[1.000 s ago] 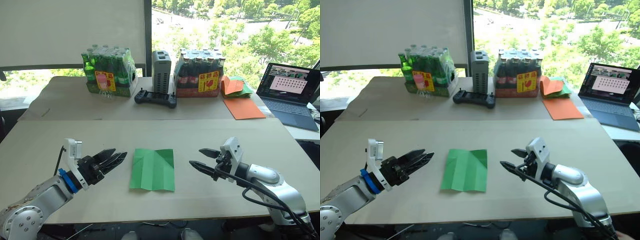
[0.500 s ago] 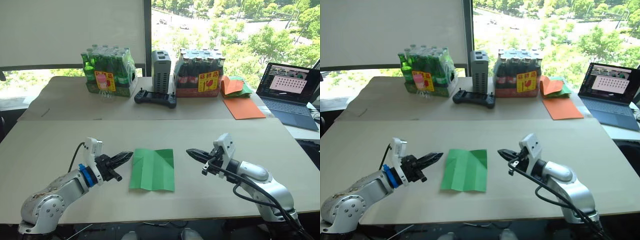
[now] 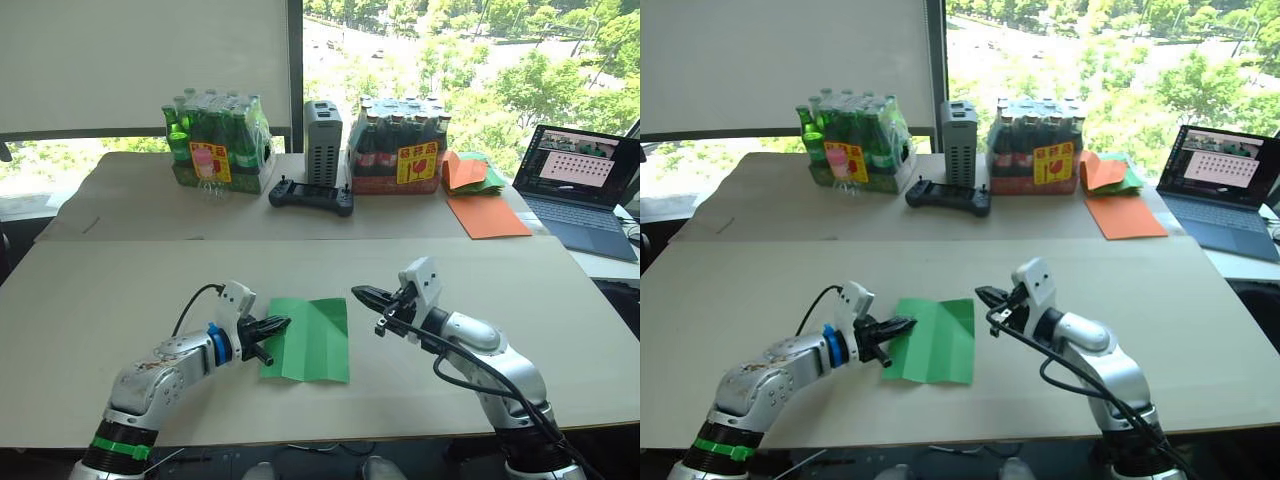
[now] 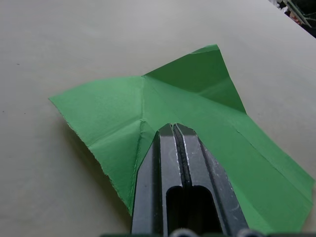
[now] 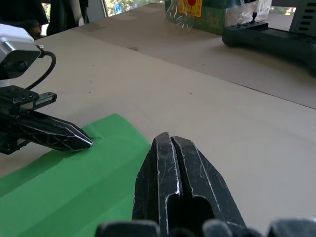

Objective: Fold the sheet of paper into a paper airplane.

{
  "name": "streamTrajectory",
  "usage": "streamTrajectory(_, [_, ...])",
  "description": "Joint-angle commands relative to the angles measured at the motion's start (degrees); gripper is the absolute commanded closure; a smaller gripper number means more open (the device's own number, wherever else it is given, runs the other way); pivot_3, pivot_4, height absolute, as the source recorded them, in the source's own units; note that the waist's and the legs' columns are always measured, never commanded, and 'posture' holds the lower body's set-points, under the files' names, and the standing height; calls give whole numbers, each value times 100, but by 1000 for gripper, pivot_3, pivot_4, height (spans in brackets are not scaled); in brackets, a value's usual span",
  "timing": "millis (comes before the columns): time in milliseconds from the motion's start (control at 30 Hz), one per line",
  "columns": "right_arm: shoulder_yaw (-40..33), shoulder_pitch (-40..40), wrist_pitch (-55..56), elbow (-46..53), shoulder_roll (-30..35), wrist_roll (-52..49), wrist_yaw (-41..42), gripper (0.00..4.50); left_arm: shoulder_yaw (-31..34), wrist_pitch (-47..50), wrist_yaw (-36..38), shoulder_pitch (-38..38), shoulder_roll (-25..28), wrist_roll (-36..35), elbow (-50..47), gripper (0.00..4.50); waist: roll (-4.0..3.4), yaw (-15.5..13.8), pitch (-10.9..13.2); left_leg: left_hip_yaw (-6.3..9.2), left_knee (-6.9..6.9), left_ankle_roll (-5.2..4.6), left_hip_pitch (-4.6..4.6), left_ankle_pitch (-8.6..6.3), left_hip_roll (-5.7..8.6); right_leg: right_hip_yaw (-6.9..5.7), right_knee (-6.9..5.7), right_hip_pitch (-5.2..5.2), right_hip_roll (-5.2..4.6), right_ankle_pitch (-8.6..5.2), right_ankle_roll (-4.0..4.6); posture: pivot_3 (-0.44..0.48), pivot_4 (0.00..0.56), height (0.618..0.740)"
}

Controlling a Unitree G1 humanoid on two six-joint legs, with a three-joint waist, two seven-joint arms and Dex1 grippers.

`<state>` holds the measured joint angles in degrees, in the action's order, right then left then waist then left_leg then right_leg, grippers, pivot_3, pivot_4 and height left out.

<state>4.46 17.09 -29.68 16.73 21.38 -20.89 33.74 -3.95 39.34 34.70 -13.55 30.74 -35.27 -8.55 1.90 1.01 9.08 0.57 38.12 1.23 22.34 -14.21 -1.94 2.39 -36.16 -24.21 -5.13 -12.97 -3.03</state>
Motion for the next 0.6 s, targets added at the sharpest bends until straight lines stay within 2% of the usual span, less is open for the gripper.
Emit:
streamTrajectory(33, [21, 145, 274, -126, -43, 378, -302, 4500, -85, -152, 232, -58, 1, 247, 47, 4476, 0, -2, 0, 0, 0, 0, 0, 0, 0, 0, 0, 0, 0, 0, 0, 0, 150, 727])
streamTrajectory(333, [559, 47, 151, -343, 318, 1258, -368, 4500, -33, -203, 447, 184, 71, 592, 76, 4476, -1, 2, -1, 0, 0, 0, -1, 0, 0, 0, -2, 0, -1, 0, 0, 0, 150, 727])
streamTrajectory(600, [782, -159, -42, -179, 566, 1193, 118, 4500, 134, -106, 512, 392, 112, 608, -98, 4476, -1, 4, -1, 0, 0, 0, -4, 0, -1, 0, -1, 3, -1, 0, 0, 0, 150, 727])
